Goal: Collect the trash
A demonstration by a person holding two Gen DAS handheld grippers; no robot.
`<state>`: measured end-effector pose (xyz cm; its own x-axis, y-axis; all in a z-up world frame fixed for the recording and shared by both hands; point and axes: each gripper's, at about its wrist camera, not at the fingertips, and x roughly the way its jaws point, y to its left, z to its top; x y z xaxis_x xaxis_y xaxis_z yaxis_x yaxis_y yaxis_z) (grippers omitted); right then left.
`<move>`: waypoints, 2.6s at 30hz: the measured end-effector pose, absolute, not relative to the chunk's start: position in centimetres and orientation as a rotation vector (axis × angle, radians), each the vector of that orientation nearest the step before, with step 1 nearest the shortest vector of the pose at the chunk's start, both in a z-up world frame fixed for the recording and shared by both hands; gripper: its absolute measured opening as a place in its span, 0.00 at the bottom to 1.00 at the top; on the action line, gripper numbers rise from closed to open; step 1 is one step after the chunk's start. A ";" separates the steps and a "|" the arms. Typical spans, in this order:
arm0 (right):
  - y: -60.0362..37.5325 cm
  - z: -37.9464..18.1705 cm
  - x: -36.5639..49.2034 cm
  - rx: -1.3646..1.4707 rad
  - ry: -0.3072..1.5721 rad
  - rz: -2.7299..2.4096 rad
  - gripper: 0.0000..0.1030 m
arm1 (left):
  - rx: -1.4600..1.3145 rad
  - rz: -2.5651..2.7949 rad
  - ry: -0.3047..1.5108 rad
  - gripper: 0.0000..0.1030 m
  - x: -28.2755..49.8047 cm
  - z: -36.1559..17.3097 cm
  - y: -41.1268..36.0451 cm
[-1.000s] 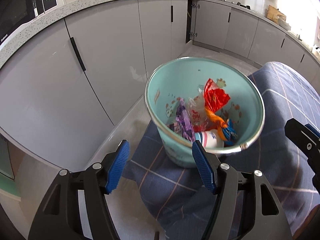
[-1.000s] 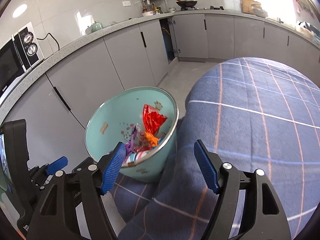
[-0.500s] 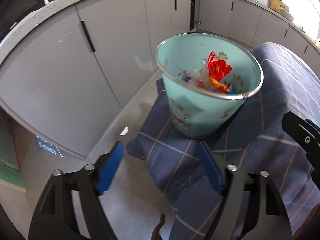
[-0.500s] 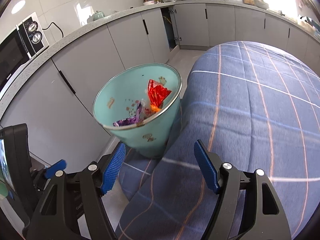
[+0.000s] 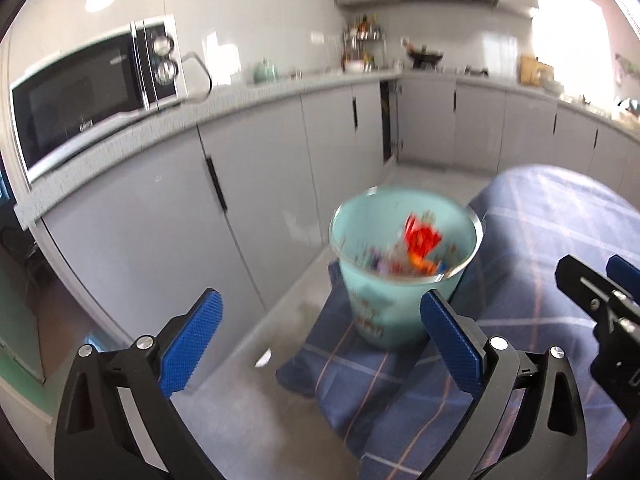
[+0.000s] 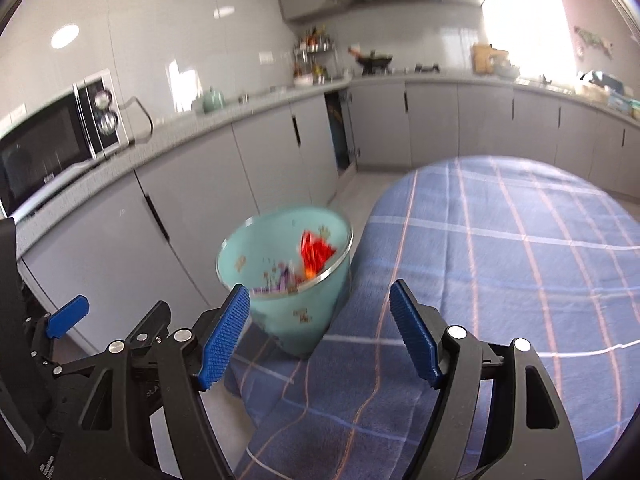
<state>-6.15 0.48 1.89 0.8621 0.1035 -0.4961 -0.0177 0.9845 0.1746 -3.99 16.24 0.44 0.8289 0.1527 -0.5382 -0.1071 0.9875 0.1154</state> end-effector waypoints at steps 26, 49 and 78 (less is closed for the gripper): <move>-1.0 6.3 -9.8 0.193 0.325 -0.007 0.83 | 0.083 0.150 0.411 0.95 -6.8 5.6 15.8; -1.2 6.4 -10.0 0.205 0.331 -0.014 0.83 | 0.067 0.128 0.406 0.95 -7.2 5.8 16.0; -1.7 6.1 -9.9 0.216 0.341 -0.024 0.83 | 0.054 0.122 0.422 0.95 -7.1 5.8 16.0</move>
